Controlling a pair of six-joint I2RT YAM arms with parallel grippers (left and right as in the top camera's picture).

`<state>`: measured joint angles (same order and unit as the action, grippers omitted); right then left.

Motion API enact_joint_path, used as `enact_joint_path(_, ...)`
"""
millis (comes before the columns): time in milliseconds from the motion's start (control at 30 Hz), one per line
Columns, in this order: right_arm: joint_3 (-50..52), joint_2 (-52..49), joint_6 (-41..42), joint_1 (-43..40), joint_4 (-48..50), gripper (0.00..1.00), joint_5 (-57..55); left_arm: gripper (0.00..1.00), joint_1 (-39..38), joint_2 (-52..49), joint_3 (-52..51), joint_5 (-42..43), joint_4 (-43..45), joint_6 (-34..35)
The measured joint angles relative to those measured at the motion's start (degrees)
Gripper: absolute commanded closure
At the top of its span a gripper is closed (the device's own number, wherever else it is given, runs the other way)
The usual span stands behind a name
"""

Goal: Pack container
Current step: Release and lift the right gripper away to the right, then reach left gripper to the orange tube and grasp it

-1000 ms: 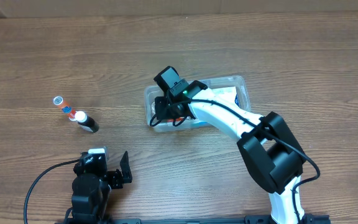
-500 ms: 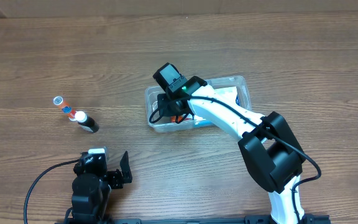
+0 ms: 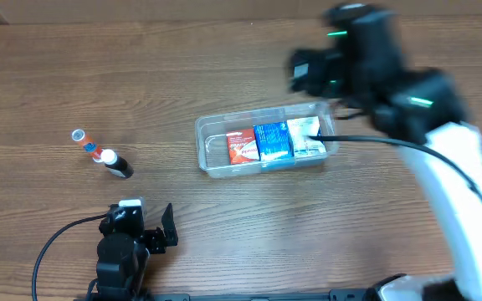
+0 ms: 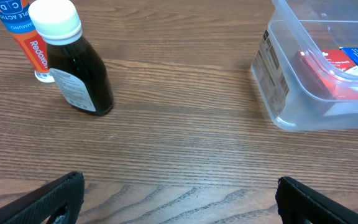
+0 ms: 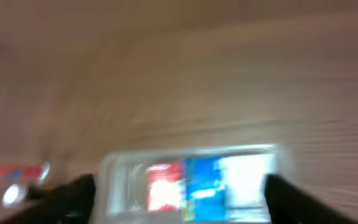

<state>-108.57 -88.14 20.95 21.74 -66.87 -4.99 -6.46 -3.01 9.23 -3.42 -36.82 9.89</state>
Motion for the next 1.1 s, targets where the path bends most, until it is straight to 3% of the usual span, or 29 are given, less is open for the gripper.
enact_joint_path(200,-0.09,7.02,0.04,-13.62,-6.62,0.00,-1.88,0.00,0.00,0.00,0.00,0.00,0.00,0.00)
enact_joint_path(567,-0.07,6.12,0.02,-14.47,-13.31,0.00,-1.88,0.00,0.00,-0.11,3.37,0.92,2.29,0.87)
enact_joint_path(733,-0.07,6.12,0.02,-14.47,-13.29,0.00,-1.86,0.00,0.00,-8.57,24.09,-6.82,-7.76,2.03)
enact_joint_path(833,-0.07,6.10,0.04,-14.47,-13.29,0.00,-1.88,0.00,0.00,-25.05,39.50,-10.84,-15.80,2.25)
enact_joint_path(933,-0.07,6.10,0.02,-14.47,-13.31,0.00,-1.86,0.00,0.00,-41.00,55.39,-9.70,-22.80,2.19)
enact_joint_path(1100,-0.07,6.10,0.02,-14.47,-13.31,0.00,-1.86,0.00,0.02,-54.75,72.41,-5.62,-30.29,1.81)
